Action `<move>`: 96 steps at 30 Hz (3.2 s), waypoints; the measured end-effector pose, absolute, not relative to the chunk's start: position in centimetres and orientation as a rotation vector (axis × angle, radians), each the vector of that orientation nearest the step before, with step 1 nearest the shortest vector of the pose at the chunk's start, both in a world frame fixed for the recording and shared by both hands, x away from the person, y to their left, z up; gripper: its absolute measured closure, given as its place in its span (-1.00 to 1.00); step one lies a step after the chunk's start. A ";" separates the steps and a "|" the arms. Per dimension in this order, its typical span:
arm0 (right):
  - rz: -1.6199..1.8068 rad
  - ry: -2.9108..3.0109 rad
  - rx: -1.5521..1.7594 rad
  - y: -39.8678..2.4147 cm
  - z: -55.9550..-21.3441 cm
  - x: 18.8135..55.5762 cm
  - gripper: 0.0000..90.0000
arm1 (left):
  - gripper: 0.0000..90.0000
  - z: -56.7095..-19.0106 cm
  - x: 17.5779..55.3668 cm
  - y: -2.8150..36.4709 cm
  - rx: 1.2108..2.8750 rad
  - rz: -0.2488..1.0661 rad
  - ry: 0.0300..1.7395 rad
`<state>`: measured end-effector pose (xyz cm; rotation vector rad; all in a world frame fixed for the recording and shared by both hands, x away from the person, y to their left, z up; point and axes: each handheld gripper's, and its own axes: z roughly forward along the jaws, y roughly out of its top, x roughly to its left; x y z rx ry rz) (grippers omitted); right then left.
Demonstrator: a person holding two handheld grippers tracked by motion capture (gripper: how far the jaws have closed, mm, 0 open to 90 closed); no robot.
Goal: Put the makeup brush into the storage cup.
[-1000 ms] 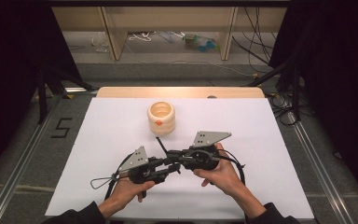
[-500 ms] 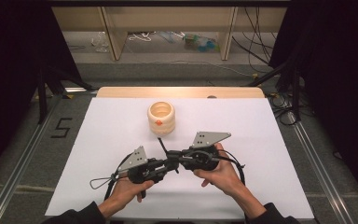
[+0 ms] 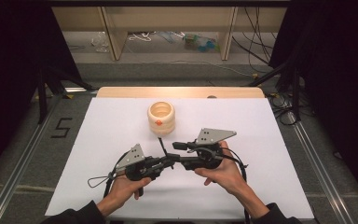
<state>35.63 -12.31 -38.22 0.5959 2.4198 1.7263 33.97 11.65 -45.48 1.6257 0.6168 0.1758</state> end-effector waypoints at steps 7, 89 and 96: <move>1.672 2.379 0.660 -14.0 -38.5 35.7 -0.03 | 0.85 -45.3 34.7 12.5 1.625 0.232 0.618; 1.331 2.196 1.045 -25.4 -43.9 31.9 -0.62 | 0.85 -41.2 45.9 15.3 1.575 0.438 0.816; 1.323 2.202 1.021 -25.4 -44.0 32.0 -0.62 | 0.85 -40.5 47.3 15.2 1.590 0.461 0.825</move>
